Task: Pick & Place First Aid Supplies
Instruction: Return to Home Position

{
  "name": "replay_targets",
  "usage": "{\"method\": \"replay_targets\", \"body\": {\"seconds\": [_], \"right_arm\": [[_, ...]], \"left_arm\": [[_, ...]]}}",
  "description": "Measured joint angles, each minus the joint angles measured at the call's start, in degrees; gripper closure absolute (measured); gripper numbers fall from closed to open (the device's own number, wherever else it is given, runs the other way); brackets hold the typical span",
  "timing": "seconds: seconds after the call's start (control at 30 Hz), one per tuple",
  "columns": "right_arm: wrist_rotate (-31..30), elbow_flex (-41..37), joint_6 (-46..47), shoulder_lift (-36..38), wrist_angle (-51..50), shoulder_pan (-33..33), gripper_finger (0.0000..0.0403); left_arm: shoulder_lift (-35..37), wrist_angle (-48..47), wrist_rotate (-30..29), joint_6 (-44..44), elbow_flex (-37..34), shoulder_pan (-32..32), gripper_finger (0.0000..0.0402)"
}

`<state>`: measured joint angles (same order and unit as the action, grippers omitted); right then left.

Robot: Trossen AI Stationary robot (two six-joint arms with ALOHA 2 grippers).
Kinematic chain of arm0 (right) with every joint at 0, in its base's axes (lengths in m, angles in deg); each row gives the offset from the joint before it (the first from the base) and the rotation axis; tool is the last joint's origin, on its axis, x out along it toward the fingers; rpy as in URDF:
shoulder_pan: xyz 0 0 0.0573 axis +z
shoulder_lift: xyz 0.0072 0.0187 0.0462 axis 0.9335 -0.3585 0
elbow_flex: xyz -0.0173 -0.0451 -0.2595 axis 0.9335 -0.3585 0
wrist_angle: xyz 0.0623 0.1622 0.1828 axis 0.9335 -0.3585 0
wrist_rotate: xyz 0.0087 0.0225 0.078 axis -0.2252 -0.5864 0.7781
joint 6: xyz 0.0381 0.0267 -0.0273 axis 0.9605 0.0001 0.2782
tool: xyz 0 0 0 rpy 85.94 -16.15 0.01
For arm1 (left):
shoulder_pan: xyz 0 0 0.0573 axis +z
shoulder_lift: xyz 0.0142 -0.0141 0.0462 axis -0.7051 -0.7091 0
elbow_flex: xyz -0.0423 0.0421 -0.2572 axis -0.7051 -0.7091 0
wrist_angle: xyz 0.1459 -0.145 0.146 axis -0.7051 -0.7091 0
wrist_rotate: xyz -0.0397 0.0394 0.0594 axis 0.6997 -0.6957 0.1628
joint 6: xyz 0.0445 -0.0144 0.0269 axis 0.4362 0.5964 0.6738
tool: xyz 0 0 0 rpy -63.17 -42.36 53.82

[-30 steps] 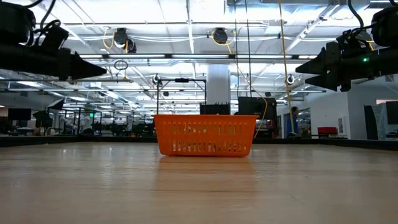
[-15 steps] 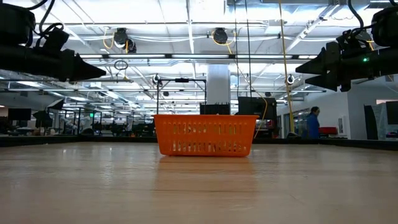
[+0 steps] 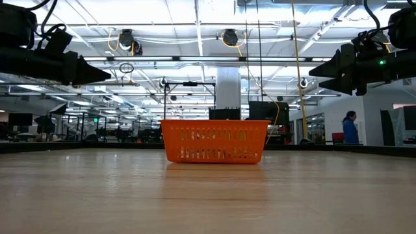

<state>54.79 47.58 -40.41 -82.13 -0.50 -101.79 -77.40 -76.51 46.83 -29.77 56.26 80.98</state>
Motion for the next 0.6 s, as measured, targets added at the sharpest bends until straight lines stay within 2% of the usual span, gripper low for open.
{"method": "replay_targets", "body": {"seconds": [0.4, 0.6], "right_arm": [[0.0, 0.01, 0.0, 0.0, 0.0, 0.02, 0.0009], [0.02, 0.0, 0.0, 0.0, 0.0, 0.02, 0.0009]], "left_arm": [[0.0, 0.03, 0.0, 0.0, -0.02, 0.0, 0.0096], [0.0, 0.04, 0.0, 0.0, -0.02, 0.0, 0.0095]]}}
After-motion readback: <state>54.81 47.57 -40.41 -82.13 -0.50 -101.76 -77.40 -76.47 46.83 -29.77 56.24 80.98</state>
